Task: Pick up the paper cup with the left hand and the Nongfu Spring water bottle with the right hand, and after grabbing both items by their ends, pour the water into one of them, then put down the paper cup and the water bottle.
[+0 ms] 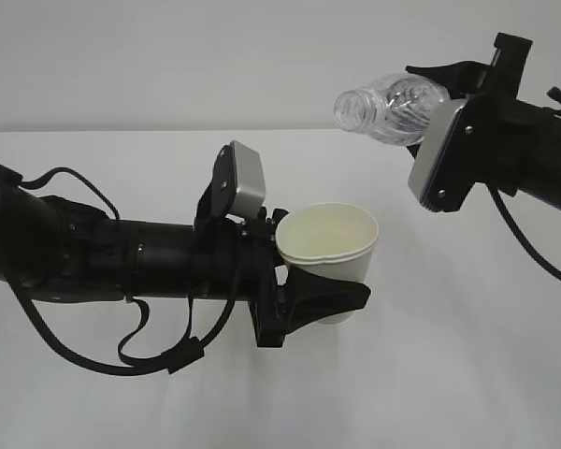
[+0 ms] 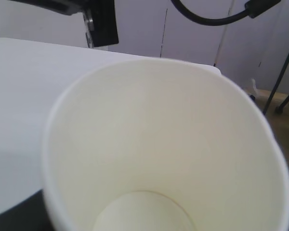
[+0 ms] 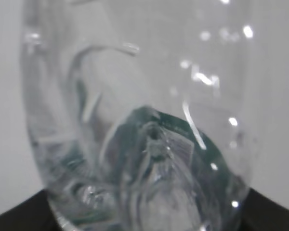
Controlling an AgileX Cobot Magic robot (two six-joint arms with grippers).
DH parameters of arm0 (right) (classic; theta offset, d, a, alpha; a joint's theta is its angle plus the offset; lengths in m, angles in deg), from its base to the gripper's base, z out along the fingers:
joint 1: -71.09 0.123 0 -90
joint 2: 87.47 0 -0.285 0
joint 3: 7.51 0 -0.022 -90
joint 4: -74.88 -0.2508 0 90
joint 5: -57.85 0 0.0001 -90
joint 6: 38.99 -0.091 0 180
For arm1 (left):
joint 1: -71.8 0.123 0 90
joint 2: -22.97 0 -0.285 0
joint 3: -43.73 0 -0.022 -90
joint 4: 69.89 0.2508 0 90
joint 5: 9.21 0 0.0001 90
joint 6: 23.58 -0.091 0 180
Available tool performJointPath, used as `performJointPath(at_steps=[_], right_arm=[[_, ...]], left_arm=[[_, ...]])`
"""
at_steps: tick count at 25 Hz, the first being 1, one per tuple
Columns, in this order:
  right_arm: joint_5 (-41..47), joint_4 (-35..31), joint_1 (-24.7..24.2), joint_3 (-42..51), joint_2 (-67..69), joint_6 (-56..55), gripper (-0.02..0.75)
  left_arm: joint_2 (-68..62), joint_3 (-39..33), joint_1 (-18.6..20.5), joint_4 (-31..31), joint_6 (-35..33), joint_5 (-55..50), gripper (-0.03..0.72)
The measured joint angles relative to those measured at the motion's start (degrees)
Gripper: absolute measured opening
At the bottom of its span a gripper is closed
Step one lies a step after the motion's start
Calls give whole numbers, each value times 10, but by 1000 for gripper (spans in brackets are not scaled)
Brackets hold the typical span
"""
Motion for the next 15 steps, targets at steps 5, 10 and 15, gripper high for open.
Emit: performJointPath(at_steps=[5,10,15], right_arm=[[0,0,0,0,0,7,438],[0,0,0,0,0,25,438],[-4,2,0,0,0,31,438]], left_arm=[[0,0,0,14,-1,1,477],[0,0,10,19,-1,1,477],[0,0,36,8,-1,1,477]])
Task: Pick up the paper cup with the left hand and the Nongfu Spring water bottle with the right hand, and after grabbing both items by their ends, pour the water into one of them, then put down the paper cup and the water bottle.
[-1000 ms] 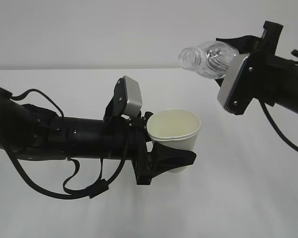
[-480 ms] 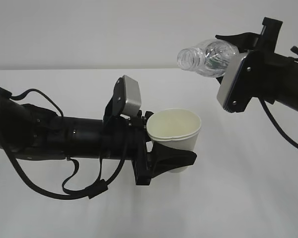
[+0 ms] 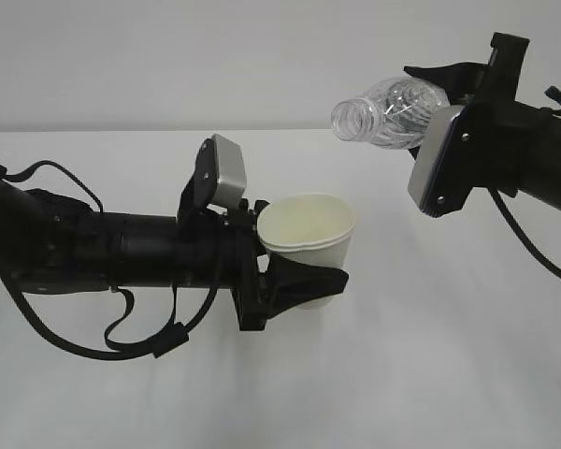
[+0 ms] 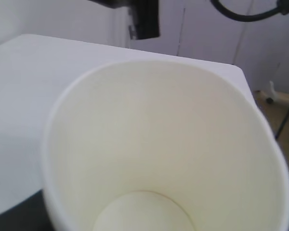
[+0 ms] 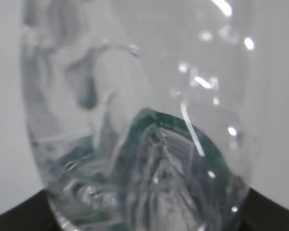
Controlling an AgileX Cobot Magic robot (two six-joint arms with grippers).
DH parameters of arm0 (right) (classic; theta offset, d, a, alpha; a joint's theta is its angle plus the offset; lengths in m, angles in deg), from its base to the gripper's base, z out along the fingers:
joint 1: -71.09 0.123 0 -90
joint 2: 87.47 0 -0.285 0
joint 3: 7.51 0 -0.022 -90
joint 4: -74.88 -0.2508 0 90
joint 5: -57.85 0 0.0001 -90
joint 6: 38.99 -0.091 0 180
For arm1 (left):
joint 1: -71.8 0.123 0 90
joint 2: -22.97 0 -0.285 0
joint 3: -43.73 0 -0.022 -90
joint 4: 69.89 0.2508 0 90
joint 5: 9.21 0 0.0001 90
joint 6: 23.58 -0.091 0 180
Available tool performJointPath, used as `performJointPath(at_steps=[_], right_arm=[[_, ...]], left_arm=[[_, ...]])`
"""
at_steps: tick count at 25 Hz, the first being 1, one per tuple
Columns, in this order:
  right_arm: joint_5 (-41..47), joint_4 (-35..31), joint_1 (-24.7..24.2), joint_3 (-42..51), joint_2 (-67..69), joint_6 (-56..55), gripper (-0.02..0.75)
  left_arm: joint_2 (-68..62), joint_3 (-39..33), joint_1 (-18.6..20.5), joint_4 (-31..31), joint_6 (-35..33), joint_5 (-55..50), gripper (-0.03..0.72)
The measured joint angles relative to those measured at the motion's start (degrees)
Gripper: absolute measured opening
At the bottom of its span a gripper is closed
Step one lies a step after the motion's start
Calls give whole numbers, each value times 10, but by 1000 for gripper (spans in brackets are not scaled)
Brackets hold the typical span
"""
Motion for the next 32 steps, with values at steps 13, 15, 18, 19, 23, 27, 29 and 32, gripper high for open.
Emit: performJointPath(at_steps=[13,15,18,19,23,27,29,32], right_arm=[[-15,25,0,0,0,16,438],[-15,29,0,0,0,18,438],[-15,31,0,0,0,22,438],[-15,32,0,0,0,23,438],[-15,46,0,0,0,24,438],[-15,54,0,0,0,26,438],[-15,57,0,0,0,32,438],[-15,60,0,0,0,42,438]], left_arm=[[0,0,11,9,0,38,477],[0,0,11,17,0,46,477],[0,0,11,38,0,48,476],[0,0,11,46,0,50,476],[0,0,8,61,0,50,476],[1,0,-5,66,0,50,476],[1,0,-8,67,0,50,476],[1,0,-9,68,0,50,476]])
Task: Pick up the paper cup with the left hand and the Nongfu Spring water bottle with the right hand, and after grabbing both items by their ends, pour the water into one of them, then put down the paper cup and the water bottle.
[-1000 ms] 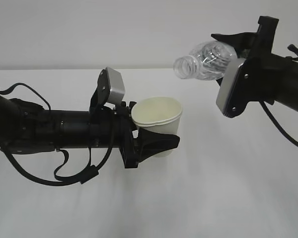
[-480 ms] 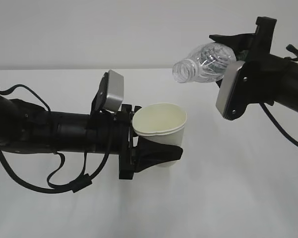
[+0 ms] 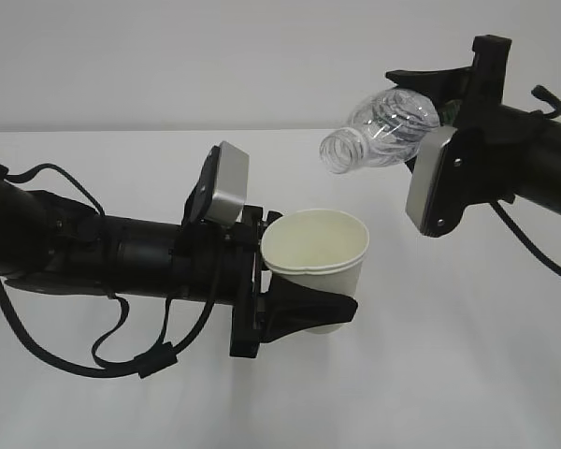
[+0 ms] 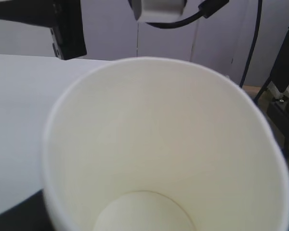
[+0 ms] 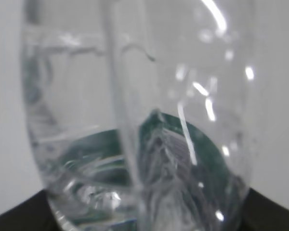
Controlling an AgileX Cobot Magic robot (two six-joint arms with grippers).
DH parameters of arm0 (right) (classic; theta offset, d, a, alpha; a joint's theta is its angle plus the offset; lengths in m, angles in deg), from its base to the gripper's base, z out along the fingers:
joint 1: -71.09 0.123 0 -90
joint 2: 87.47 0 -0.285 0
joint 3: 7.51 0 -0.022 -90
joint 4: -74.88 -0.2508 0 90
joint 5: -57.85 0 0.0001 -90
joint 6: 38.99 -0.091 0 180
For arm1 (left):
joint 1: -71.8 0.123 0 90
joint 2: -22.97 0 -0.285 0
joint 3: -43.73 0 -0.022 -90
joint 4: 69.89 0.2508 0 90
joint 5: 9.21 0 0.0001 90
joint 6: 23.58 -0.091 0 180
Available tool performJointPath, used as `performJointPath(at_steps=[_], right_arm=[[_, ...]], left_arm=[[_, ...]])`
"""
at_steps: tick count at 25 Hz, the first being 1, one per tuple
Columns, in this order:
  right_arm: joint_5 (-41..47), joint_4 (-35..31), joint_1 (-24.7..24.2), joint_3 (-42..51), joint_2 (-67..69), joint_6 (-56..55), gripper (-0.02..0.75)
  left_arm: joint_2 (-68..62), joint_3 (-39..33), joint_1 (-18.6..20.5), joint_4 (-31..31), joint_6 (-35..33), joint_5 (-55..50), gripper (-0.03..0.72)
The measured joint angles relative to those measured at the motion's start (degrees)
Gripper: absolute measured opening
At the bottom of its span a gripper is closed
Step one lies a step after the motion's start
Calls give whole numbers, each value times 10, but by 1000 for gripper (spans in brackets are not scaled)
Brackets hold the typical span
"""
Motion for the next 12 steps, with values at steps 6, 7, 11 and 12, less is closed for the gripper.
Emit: performJointPath(at_steps=[6,7,11,12], right_arm=[[-3,3,0,0,0,5,438],[-4,4,0,0,0,5,438],[-10,4,0,0,0,11,438],[-10,4,0,0,0,14,438]], left_arm=[[0,0,-1,4,0,0,476],[0,0,-1,4,0,0,476],[0,0,-1,5,0,0,476],[0,0,-1,5,0,0,476]])
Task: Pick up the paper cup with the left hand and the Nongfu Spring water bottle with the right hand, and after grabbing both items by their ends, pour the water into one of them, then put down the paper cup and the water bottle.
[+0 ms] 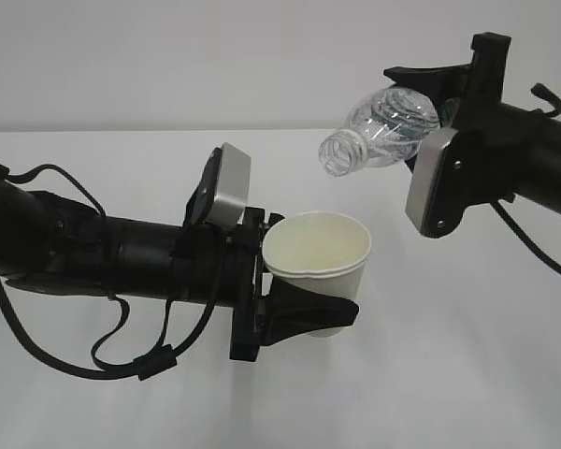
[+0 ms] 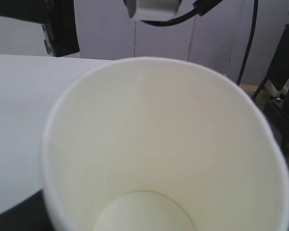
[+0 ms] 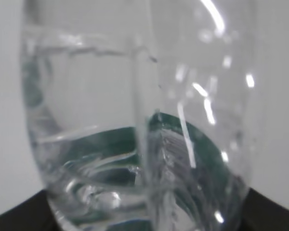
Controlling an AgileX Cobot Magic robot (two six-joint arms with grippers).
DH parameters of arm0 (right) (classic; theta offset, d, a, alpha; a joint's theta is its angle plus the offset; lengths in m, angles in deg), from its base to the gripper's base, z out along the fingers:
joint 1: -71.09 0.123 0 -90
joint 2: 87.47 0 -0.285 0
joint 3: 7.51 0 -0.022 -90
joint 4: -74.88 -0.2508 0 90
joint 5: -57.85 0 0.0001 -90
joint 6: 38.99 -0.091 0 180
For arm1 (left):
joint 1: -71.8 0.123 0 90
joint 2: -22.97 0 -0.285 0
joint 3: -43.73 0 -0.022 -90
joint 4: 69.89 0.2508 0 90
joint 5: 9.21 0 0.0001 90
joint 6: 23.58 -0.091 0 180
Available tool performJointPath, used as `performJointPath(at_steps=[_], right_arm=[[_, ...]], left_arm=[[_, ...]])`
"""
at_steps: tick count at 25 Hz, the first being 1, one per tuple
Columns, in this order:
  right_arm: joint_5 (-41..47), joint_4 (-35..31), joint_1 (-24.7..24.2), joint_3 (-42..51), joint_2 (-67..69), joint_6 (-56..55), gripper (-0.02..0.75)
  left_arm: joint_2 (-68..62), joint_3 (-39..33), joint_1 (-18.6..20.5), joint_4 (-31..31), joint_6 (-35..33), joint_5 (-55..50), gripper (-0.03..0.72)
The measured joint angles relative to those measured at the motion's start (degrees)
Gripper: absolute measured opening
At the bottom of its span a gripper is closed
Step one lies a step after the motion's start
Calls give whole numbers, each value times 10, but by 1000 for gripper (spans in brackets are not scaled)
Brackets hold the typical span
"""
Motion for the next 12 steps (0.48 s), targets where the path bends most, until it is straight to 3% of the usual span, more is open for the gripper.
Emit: performJointPath(at_steps=[12], right_arm=[[-9,0,0,0,0,20,438]], left_arm=[[0,0,0,-2,0,1,476]])
